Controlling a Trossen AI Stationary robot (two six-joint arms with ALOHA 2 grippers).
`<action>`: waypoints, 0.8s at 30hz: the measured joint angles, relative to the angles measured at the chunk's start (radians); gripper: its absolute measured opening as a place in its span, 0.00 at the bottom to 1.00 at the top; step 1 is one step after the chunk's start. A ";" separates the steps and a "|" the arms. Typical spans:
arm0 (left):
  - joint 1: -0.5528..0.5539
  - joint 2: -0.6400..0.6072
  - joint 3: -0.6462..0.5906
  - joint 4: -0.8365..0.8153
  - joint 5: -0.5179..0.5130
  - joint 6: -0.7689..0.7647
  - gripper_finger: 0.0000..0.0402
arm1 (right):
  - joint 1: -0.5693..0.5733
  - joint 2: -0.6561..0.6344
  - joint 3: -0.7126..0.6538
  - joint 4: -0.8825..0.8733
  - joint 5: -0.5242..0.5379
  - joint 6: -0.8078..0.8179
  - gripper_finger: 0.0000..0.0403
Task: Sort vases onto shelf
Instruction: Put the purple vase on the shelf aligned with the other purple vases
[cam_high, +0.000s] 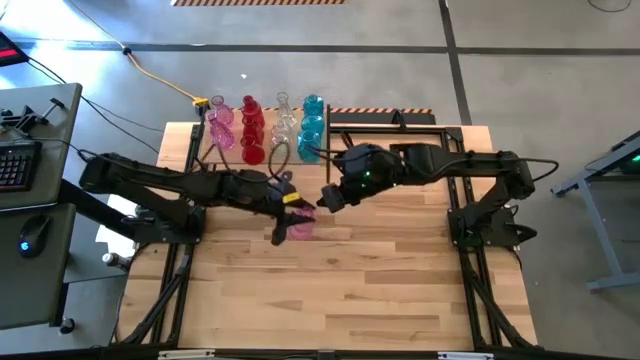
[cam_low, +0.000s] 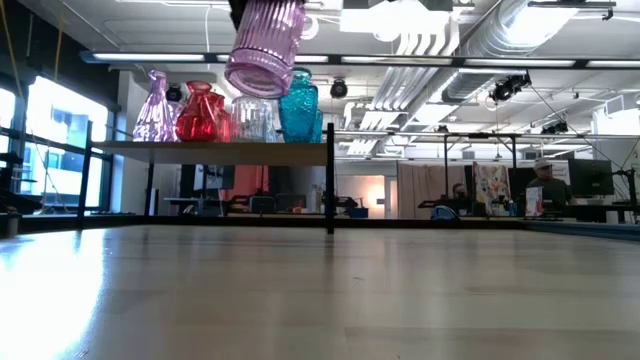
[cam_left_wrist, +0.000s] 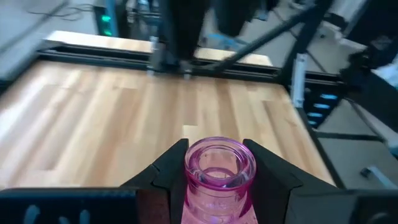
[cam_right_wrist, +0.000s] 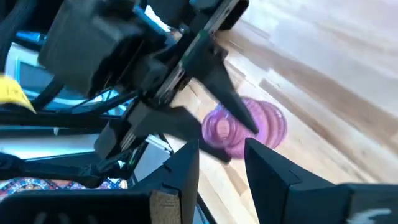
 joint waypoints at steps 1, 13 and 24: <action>0.006 -0.018 0.001 -0.017 -0.017 0.000 0.30 | -0.007 0.000 0.012 -0.003 -0.002 -0.019 0.27; 0.085 -0.264 0.001 -0.191 -0.192 -0.045 0.30 | -0.102 0.000 0.211 -0.153 -0.004 -0.262 0.27; 0.140 -0.446 0.001 -0.315 -0.285 -0.071 0.31 | -0.159 -0.011 0.416 -0.433 0.032 -0.514 0.27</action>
